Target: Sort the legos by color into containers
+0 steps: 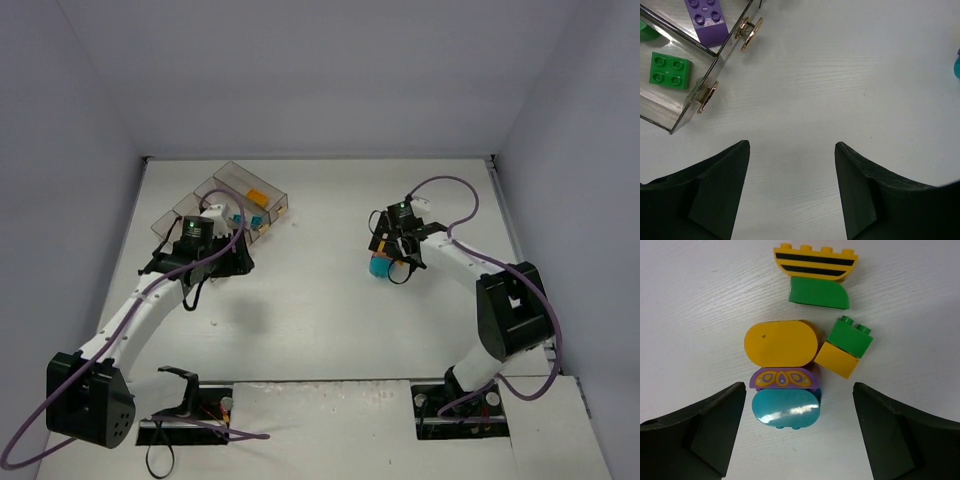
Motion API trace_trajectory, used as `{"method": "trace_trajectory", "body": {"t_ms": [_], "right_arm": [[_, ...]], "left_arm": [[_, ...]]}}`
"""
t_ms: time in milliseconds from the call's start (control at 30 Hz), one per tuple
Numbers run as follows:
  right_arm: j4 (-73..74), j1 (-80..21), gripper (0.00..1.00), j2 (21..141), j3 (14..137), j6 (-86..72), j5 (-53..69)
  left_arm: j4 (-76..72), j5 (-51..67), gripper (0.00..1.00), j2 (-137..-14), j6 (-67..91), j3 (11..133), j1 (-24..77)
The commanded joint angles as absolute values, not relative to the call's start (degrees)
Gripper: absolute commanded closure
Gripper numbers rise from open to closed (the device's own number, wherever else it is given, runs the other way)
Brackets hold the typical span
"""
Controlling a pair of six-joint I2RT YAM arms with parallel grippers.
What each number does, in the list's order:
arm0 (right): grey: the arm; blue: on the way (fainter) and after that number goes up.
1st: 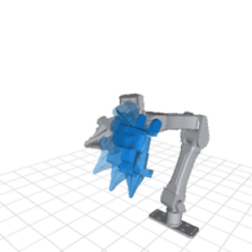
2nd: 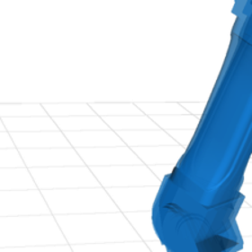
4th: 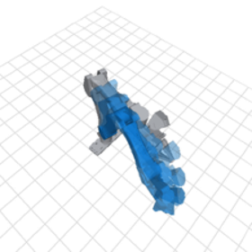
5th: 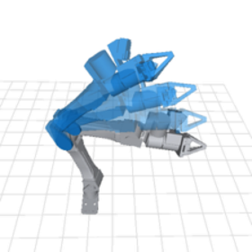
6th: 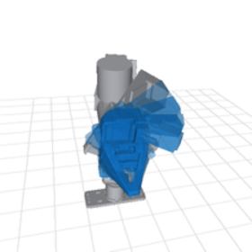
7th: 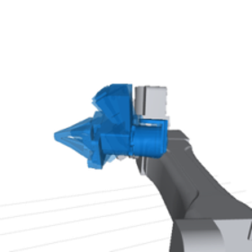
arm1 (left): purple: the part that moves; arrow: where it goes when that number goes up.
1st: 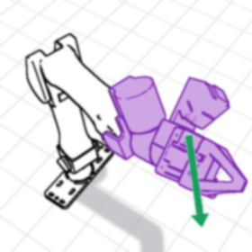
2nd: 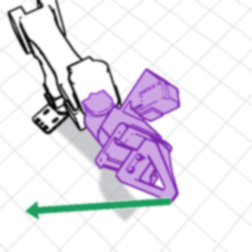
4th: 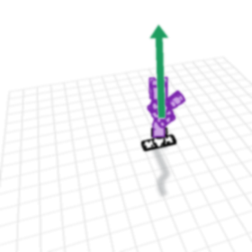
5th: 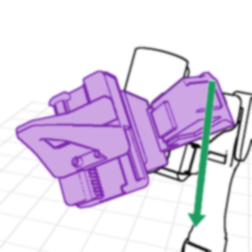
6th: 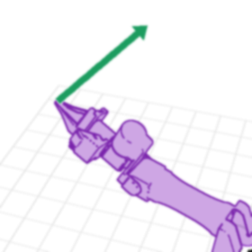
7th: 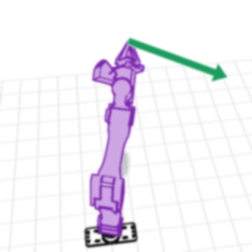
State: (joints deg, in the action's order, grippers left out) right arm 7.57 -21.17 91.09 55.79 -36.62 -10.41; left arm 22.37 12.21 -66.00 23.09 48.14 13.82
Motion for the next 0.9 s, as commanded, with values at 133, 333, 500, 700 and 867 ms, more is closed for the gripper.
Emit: {"method": "trace_trajectory", "body": {"t_ms": [133,333,500,700,867], "right_arm": [[6.68,-24.87,0.15,95.44,59.15,-37.09,-10.46],[6.68,-25.75,0.15,99.22,60.03,-37.79,-12.65],[6.68,-25.75,0.15,102.47,61.08,-37.0,-14.06],[6.68,-25.66,0.18,104.59,62.57,-34.72,-15.29],[6.68,-25.58,0.23,104.06,61.79,-34.72,-15.29]], "left_arm": [[19.16,13.36,0.37,-66.01,22.76,50.98,13.97],[19.07,13.8,0.37,-66.27,22.85,50.89,13.97],[19.07,14.15,0.37,-66.45,22.94,50.89,13.97],[18.98,14.68,0.37,-66.71,23.12,50.89,13.97],[18.98,14.77,0.37,-66.71,23.12,50.98,13.97]]}}
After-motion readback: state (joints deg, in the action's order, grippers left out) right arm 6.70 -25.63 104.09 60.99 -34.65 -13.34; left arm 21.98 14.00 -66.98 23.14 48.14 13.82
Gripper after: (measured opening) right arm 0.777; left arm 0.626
